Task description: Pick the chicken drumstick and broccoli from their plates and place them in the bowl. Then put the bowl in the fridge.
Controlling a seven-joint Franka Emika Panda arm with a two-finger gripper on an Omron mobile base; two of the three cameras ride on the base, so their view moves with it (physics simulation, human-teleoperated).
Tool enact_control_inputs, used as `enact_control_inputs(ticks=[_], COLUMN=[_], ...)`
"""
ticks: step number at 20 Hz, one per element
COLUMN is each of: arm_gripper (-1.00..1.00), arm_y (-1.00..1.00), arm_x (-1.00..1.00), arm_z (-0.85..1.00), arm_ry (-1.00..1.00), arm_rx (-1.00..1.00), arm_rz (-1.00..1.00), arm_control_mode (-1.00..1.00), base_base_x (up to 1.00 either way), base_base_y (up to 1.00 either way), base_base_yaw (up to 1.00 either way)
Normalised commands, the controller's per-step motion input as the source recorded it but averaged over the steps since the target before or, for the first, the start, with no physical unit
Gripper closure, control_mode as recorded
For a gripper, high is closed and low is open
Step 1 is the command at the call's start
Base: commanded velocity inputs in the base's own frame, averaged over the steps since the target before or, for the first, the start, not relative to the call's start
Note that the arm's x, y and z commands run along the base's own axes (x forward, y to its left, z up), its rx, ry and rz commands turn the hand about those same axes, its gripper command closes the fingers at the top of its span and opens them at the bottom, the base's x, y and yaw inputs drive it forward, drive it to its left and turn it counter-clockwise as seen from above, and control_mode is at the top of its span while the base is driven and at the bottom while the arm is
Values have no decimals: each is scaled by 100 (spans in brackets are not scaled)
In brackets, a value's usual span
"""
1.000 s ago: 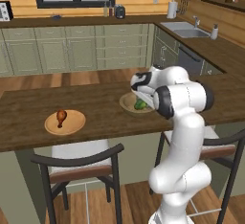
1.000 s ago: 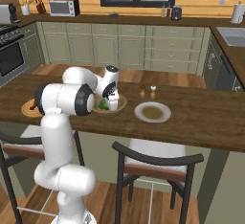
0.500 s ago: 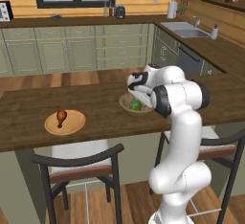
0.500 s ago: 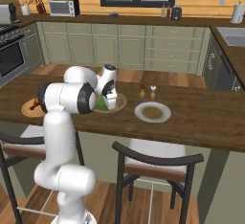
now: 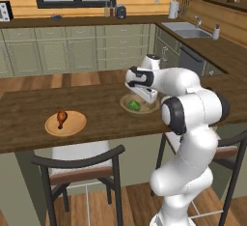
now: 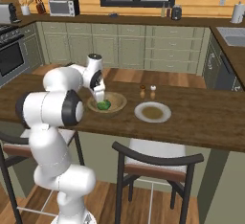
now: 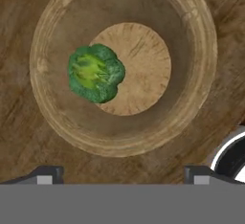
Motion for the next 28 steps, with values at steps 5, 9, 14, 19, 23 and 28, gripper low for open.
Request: enact_control_inputs(ticks=[5,9,14,19,23,28], arm_gripper=[-100,-100,-100,-100,-100,-100], arm_y=[100,100,100,100,99,82], arm_x=[-98,-76,-7,25,32,38], arm_z=[3,23,28,0,-8,-32], arm_ry=[0,0,1,0,0,0], arm_rx=[-7,-4,-9,-7,-10,-5], arm_rz=[11,26,19,21,22,16], arm_control_mode=[-100,-100,-100,-100,-100,-100], base_base_x=[0,0,0,0,0,0], base_base_y=[0,0,0,0,0,0], base_base_yaw=[0,0,0,0,0,0])
